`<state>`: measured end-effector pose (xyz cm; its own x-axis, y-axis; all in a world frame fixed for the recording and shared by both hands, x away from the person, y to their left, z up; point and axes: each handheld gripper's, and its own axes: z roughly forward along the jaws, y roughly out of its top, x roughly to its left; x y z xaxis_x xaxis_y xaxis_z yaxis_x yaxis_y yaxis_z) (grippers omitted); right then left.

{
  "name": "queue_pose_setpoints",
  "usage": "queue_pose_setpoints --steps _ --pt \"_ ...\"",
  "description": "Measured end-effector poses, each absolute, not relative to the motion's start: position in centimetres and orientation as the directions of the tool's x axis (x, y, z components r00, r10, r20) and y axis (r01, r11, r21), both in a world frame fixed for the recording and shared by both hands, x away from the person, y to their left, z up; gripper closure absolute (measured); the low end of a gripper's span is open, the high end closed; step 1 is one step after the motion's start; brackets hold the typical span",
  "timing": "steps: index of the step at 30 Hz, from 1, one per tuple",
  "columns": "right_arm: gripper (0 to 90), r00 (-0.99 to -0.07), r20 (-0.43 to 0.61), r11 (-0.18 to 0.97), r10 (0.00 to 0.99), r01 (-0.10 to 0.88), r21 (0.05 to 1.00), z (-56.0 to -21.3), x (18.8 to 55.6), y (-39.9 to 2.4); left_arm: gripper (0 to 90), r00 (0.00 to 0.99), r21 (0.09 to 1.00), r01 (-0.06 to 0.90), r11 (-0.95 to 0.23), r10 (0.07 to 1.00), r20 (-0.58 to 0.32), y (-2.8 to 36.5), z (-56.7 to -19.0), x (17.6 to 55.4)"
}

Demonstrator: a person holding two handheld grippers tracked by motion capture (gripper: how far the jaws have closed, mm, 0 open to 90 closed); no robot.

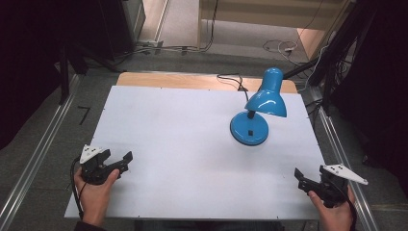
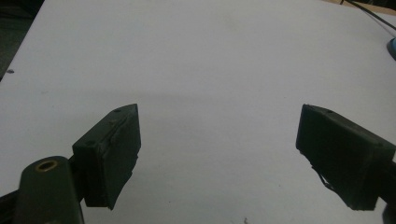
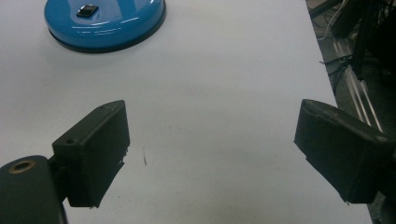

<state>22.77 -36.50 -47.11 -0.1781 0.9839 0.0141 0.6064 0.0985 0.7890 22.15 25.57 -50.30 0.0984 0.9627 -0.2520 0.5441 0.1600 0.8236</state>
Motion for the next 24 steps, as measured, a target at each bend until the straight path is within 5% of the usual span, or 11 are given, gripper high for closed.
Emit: queue_pose_setpoints --steps 24 --pt "10.0 -0.194 0.040 0.090 0.980 0.616 0.783 -47.35 22.99 -36.90 14.8 0.093 0.818 0.553 0.158 0.964 -0.249 25.36 -50.43 22.50"
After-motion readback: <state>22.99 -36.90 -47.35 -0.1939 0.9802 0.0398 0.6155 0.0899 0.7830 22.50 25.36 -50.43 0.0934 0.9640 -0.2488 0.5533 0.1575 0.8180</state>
